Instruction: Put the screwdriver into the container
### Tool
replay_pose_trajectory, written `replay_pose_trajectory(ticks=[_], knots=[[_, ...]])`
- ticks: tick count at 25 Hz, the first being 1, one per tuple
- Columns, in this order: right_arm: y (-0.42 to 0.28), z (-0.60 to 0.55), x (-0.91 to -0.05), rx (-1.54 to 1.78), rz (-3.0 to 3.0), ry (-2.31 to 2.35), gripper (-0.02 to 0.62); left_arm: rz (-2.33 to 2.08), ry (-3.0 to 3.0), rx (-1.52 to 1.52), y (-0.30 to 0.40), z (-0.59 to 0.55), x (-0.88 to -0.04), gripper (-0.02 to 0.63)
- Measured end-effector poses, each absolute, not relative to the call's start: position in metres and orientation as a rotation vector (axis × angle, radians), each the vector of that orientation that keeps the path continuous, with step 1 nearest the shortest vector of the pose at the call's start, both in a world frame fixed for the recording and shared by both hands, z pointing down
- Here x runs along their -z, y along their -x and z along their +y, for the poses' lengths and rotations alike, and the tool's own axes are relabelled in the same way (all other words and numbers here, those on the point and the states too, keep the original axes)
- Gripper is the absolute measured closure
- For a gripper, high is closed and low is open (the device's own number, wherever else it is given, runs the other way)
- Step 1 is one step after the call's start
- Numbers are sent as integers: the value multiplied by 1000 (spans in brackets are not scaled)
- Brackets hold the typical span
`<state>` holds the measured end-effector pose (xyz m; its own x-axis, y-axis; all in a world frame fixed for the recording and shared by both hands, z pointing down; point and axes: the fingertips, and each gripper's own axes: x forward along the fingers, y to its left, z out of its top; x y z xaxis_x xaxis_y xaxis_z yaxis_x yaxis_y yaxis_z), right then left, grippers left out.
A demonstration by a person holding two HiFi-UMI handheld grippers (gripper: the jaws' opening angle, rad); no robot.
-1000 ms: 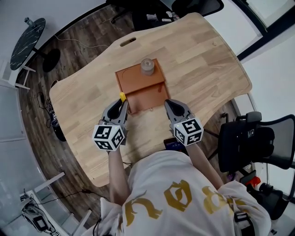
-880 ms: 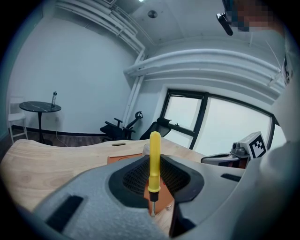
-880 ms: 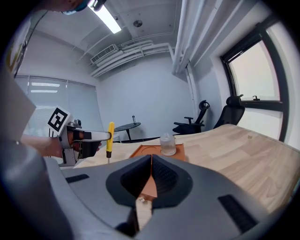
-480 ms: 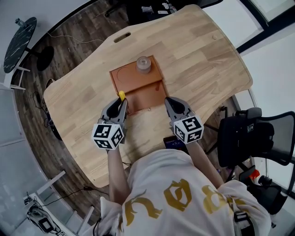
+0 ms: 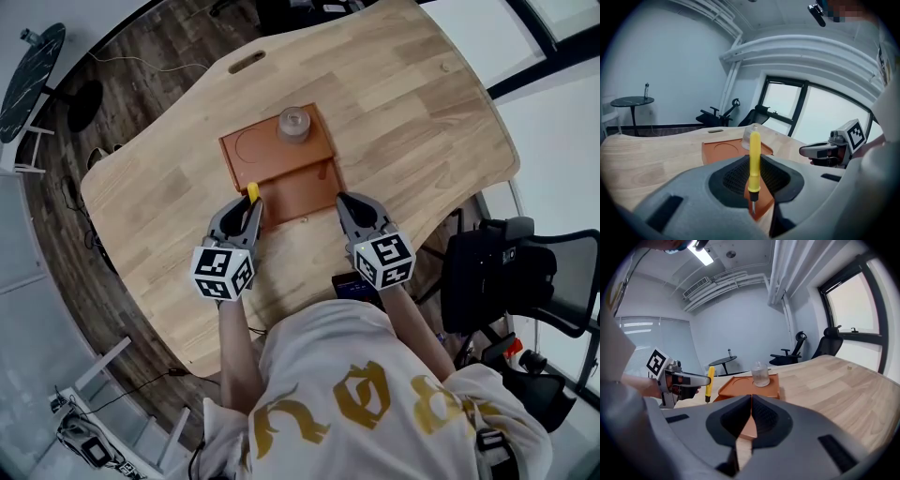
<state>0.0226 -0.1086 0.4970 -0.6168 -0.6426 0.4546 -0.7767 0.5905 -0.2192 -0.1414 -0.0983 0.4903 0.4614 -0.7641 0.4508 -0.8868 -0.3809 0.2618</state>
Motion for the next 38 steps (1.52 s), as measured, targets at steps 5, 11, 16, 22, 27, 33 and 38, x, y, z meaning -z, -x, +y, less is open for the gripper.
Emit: replay_pose_trajectory(ticks=[5, 11, 16, 22, 27, 33, 38], knots=[[-18, -112, -505, -590, -2476, -1133, 583, -1362, -2230, -378, 146, -102, -503, 535], [-17, -117, -513, -618, -2471, -1125, 583, -1331, -2220, -419, 143, -105, -516, 535], [-15, -120, -519, -628, -2463, -1111, 583, -1310, -2203, -442, 141, -105, -528, 535], [-15, -124, -526, -644, -2453, -1099, 583, -1282, -2199, -501, 137, -104, -539, 535], [-11, -125, -528, -657, -2456, -1089, 583, -1263, -2201, -554, 136, -103, -547, 535], [-9, -128, -534, -665, -2444, -1080, 583, -1231, -2218, -613, 131, -103, -551, 535], [-8, -131, -538, -672, -2436, -1076, 583, -1216, -2222, -628, 130, -105, -553, 535]])
